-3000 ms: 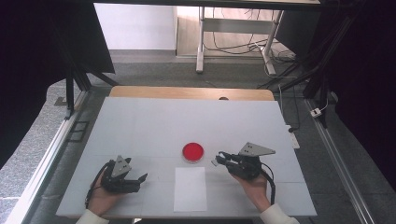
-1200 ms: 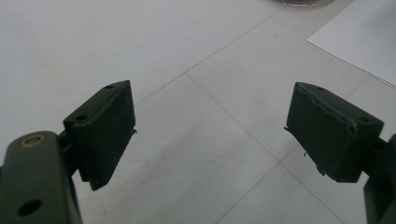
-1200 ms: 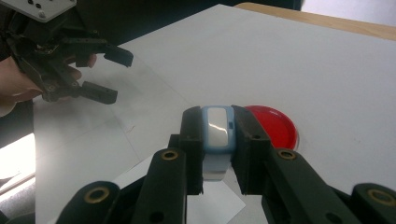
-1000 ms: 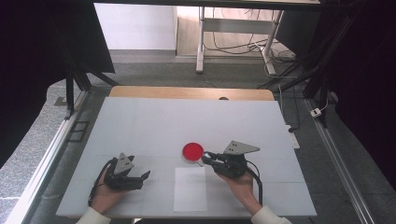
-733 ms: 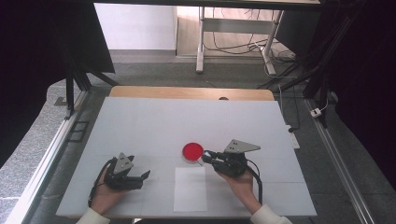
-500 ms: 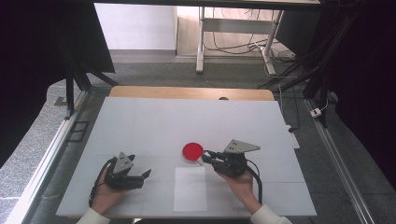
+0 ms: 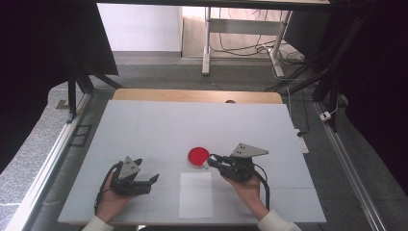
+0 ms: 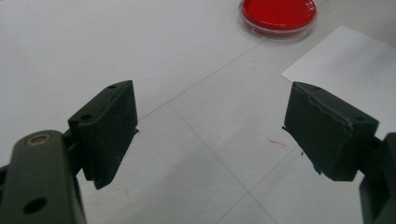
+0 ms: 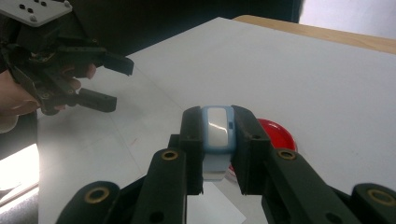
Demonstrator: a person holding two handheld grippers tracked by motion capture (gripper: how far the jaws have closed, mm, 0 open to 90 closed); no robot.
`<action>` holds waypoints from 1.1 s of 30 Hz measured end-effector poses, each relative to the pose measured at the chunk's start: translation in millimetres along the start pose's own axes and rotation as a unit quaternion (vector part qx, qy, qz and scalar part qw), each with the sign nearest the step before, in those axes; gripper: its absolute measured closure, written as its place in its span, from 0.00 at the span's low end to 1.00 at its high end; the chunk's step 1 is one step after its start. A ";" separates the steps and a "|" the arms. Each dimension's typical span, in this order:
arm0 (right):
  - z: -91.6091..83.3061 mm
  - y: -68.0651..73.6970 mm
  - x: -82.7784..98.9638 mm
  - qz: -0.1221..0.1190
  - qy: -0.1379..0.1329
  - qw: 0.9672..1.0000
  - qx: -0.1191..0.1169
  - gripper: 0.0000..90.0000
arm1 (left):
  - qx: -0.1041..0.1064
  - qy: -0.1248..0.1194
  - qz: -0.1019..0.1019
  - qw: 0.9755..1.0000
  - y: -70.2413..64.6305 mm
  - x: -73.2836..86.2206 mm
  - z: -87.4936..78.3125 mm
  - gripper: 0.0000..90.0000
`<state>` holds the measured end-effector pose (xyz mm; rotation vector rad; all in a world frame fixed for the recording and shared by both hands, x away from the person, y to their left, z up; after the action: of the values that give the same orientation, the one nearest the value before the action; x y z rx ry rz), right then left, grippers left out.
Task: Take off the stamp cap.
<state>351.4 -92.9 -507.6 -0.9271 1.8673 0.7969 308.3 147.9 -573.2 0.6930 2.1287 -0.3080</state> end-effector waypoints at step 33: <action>5.7 7.2 -1.9 -0.011 0.003 1.000 -0.002 0.83 | 0.033 -0.014 0.032 0.999 -36.4 -37.4 19.6 0.24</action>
<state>348.3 -84.0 -507.1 -0.9513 1.8578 0.7869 318.2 95.6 -556.2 0.7892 2.0739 -0.3520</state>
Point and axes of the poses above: each handheld gripper's, and its own axes: z roughly forward along the jaws, x roughly out of its underside, y roughly to its left, the point moved 9 cm from there along z, roughly forward along the jaws, and after that the axes turned 1 degree about y, right-handed, at the moved point
